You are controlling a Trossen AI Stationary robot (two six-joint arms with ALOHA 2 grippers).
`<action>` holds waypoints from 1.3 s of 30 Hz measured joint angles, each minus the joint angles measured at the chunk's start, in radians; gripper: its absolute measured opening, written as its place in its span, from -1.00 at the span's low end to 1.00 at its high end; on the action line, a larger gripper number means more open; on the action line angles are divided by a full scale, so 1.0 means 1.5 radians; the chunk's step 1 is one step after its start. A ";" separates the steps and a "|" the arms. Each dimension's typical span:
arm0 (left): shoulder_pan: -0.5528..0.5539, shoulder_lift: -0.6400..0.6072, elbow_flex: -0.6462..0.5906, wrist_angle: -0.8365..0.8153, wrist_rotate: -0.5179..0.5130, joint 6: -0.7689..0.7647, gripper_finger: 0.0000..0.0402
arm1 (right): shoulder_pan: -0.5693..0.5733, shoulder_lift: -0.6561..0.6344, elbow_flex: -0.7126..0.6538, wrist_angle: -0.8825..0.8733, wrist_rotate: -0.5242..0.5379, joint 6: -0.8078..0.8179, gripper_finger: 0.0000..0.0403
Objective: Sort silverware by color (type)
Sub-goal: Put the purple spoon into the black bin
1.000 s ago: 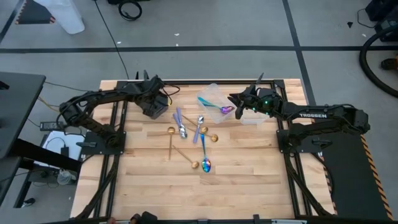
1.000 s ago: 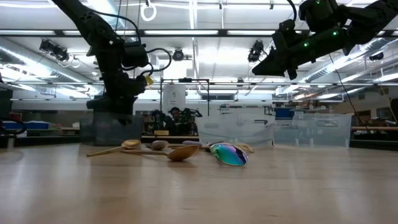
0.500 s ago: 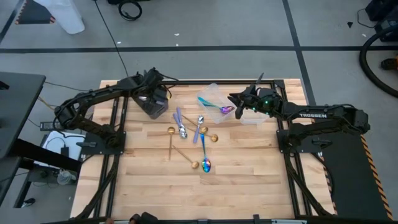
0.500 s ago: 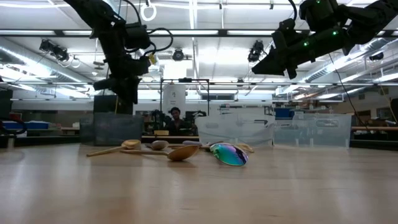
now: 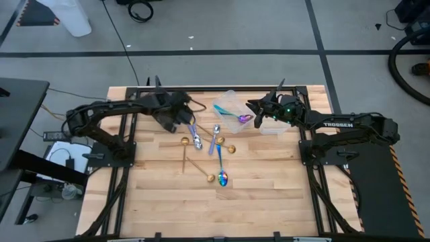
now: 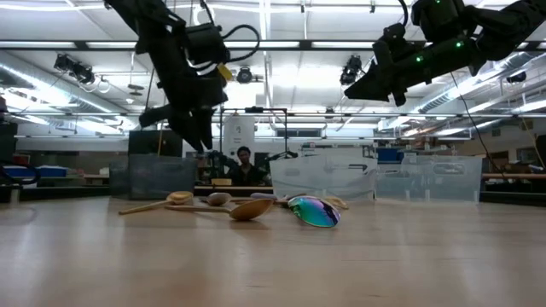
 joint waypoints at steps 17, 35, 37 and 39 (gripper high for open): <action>-0.062 0.111 0.000 0.019 0.020 -0.004 -0.49 | 0.000 0.000 0.000 0.003 0.000 -0.010 -0.57; -0.053 0.136 0.000 0.068 0.133 0.024 -0.49 | 0.000 0.005 0.000 0.007 0.000 -0.016 -0.57; -0.049 0.148 -0.001 0.063 0.133 0.024 -0.49 | 0.000 0.005 0.000 0.006 0.000 -0.016 -0.57; -0.049 0.160 -0.001 0.067 0.131 0.024 -0.49 | 0.000 0.005 0.000 0.006 0.000 -0.016 -0.57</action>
